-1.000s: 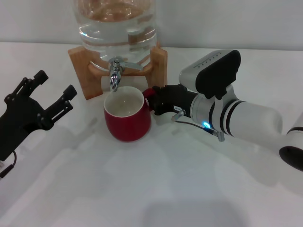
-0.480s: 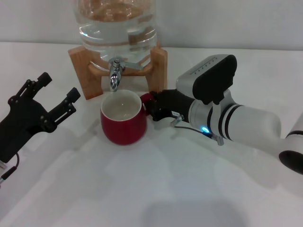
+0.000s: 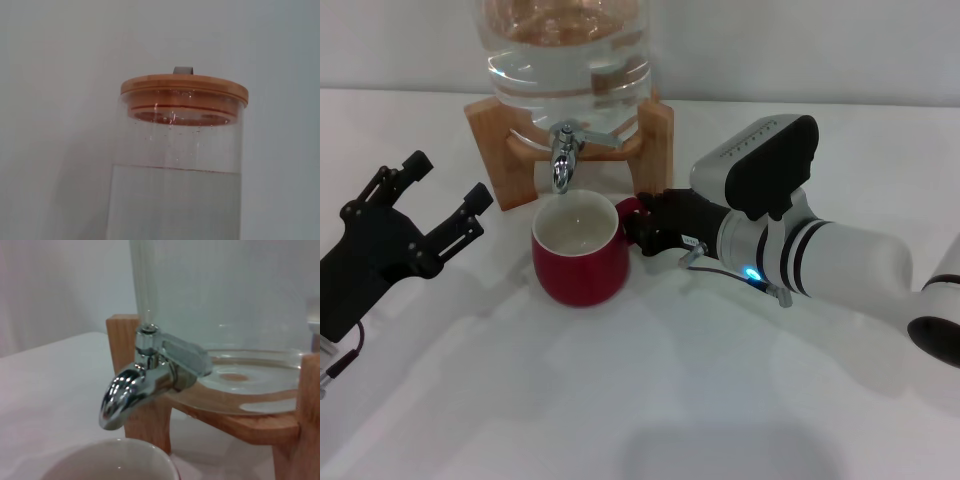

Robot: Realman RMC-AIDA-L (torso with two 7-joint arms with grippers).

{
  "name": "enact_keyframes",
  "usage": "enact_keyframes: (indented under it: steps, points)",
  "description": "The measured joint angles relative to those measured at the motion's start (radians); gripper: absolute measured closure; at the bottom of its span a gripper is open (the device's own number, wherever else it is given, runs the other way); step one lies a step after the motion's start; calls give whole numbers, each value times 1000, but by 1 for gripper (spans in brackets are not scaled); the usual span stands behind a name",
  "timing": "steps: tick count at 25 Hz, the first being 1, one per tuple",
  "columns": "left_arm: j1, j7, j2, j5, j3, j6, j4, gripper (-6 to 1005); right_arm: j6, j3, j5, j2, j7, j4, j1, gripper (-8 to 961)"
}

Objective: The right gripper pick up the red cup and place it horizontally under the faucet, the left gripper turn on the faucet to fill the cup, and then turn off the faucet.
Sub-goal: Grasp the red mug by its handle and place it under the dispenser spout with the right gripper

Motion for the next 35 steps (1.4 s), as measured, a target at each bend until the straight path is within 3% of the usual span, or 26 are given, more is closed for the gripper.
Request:
enact_keyframes:
  steps: [35]
  points:
    - [-1, 1, 0, -1, 0, -1, 0, 114, 21, 24, 3, 0, 1, -13, -2, 674]
